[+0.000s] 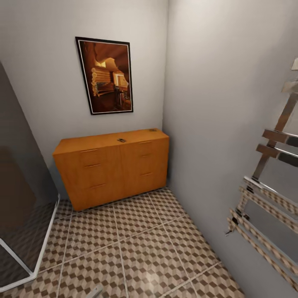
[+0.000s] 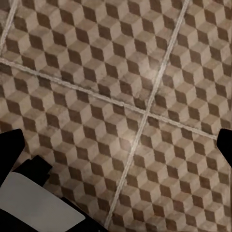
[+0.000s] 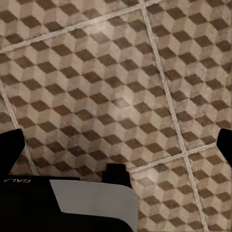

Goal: Take the four mousetraps from the cabinet in the bathroom and place them on the bathroom floor. Make sure all four end up on the same floor surface, and ensure that at least two of them are either under or directly next to the same bathroom sink.

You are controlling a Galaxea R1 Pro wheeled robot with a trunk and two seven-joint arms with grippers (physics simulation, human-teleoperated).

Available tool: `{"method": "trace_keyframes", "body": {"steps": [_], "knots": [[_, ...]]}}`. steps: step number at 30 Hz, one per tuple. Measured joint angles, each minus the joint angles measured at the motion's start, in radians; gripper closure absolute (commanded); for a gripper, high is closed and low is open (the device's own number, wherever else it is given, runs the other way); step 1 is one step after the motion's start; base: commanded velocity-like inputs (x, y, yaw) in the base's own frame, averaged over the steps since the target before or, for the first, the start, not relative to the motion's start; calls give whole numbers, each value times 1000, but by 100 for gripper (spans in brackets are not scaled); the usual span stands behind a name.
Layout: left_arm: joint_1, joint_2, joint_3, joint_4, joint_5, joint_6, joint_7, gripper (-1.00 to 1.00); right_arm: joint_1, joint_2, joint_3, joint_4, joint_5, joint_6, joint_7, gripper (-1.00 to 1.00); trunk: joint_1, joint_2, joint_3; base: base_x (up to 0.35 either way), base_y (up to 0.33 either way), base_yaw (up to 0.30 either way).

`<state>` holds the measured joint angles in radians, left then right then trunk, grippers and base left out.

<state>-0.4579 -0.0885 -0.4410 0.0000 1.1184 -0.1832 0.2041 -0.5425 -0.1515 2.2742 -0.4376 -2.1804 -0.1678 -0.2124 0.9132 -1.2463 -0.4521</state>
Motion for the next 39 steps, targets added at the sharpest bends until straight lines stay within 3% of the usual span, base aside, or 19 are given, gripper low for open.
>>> {"method": "trace_keyframes", "body": {"steps": [14, 39], "knots": [[0, 0, 0, 0, 4, 1, 1, -100, 0, 0, 0, -2, 1, 0, 2, -100, 0, 0, -5, 336, -2, 244], [0, -20, 0, 0, -1, 3, 0, -100, 3, -8, 1, -6, -1, -5, 60, -100, 0, 0, -6, 146, -75, 14]]}}
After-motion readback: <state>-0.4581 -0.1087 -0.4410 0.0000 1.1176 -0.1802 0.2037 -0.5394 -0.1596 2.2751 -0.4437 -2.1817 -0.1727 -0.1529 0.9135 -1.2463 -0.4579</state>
